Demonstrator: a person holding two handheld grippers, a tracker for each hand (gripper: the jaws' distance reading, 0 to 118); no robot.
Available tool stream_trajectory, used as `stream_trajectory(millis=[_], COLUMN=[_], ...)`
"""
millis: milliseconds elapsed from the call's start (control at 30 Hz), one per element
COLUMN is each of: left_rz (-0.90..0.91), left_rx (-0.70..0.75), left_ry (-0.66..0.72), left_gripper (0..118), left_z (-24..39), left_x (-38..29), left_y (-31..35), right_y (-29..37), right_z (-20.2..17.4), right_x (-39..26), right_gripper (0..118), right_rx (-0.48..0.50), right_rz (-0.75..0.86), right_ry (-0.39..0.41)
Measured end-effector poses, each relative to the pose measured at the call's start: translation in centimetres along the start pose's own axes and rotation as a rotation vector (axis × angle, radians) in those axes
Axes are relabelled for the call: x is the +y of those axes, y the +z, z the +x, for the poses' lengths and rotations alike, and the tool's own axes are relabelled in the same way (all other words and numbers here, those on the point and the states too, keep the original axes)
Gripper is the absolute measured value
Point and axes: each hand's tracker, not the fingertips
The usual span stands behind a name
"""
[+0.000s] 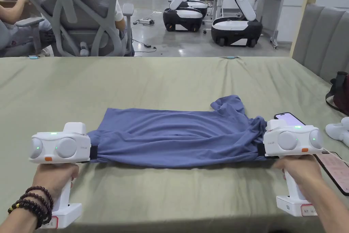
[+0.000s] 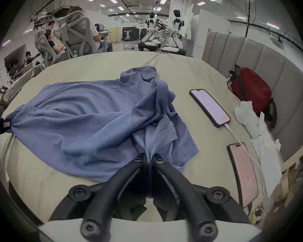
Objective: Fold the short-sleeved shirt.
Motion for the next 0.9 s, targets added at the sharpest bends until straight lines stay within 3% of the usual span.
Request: stream_trajectory(millis=[467,533,600,633,667,700,733,767,833,867,900], left_rz=[-0.039,-0.023,-0.009,-0.002,0.003,0.01,0.046,0.103,0.109,0.112,0.135], left_rx=[0.002,0.004,0.017,0.029,0.045,0.058,0.054,0.012,0.039,0.048,0.053], left_ry=[-0.015,-0.032,-0.052,-0.065,-0.078,-0.078,-0.076,-0.068,-0.069,-0.067,-0.06], left_gripper=[6,18,34,34,71,97,115,118,116,111,94], left_z=[0.4,0.4,0.4,0.3,0.3,0.3,0.3,0.3,-0.1,-0.1,-0.1], left_x=[-3.7,-3.8,-3.6,-3.4,-3.1,-2.9,-2.6,-2.2,-1.1,-0.6,-0.2], left_y=[-1.7,-1.6,-1.3,-1.1,-0.7,-0.2,0.4,1.2,1.1,1.3,1.5], right_y=[-2.4,-2.1,-1.5,-0.9,-0.3,0.3,0.9,1.5,2.2,2.5,2.8], right_z=[-0.6,-0.7,-0.8,-0.9,-0.8,-0.7,-0.6,-0.6,-0.8,-0.9,-1.0], right_x=[-3.3,-3.2,-3.0,-3.0,-3.0,-2.9,-2.8,-2.6,-2.1,-1.9,-1.7], right_gripper=[5,13,32,32,69,93,110,115,113,103,84], right_rx=[-0.014,-0.02,-0.029,-0.051,-0.056,-0.051,-0.037,-0.015,-0.01,-0.01,-0.004], right_rz=[-0.056,-0.049,-0.035,-0.018,0.005,0.022,0.045,0.067,0.073,0.085,0.097], right_ry=[0.021,0.037,0.073,0.078,0.072,0.065,0.049,0.039,0.042,0.043,0.04])
